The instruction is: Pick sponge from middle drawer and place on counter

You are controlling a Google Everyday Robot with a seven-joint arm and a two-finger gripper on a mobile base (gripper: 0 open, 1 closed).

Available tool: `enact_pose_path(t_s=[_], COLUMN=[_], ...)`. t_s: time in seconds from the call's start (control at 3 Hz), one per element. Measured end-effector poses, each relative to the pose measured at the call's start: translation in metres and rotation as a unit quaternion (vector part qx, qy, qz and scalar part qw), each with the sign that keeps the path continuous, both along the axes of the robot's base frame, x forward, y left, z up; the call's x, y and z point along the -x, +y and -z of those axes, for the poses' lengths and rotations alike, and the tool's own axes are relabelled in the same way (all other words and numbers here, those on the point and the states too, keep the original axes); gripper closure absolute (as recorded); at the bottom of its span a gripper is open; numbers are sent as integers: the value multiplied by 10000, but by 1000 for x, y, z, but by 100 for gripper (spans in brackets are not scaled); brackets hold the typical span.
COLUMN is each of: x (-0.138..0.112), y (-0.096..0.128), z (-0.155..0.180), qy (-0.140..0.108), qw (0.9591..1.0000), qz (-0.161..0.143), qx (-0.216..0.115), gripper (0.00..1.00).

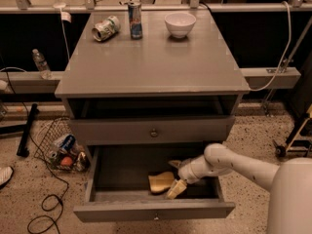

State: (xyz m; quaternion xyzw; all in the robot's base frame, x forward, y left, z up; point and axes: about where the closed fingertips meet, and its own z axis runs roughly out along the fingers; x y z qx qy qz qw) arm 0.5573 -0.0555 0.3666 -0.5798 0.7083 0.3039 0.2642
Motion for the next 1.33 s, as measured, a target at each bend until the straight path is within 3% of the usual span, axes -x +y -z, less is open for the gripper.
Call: enact_pose_path(t_s=[0.67,1.0,1.33], x=[10,13,11], y=[7,8,5], z=[-1,-9,-18], qy=[20,9,-37], qw=[9999,9994,9986], qz=[-107,-167,-173], qx=[-62,-310,-504], gripper=[47,78,99])
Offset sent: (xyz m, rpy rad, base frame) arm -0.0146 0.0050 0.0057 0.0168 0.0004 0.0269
